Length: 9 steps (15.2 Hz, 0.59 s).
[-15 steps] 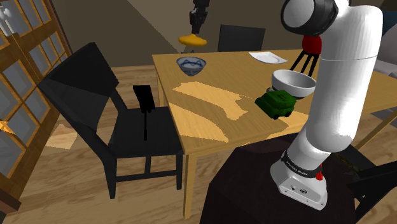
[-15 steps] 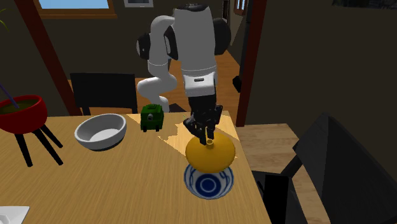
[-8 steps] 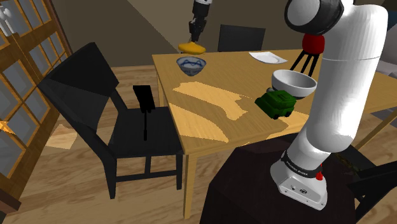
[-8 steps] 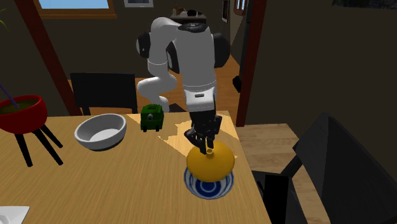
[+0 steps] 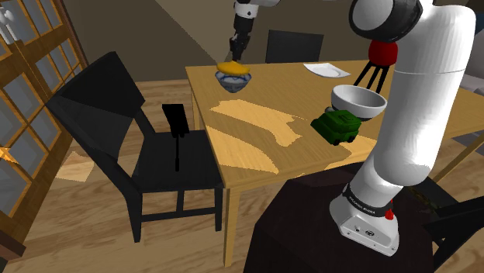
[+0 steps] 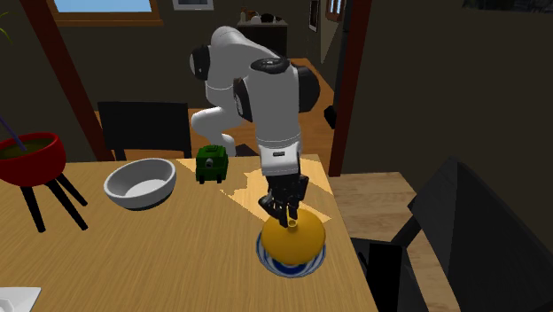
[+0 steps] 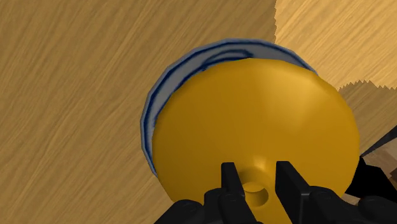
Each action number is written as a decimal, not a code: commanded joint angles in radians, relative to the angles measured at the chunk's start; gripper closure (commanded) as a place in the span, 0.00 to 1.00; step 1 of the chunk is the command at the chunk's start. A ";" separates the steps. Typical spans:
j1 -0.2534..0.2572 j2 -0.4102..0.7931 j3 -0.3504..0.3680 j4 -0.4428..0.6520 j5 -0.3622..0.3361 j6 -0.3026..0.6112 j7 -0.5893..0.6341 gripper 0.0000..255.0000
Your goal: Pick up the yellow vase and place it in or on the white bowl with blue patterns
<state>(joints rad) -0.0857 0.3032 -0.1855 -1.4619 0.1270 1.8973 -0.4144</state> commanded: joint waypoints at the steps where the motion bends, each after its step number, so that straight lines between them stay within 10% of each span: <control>1: -0.001 -0.001 0.000 -0.026 0.001 0.025 -0.005 1.00; 8: -0.001 -0.001 0.000 -0.026 0.001 0.025 -0.005 1.00; 9: -0.001 -0.001 0.000 -0.026 0.001 0.025 -0.005 0.00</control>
<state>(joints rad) -0.0870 0.3022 -0.1860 -1.4876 0.1285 1.9222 -0.4197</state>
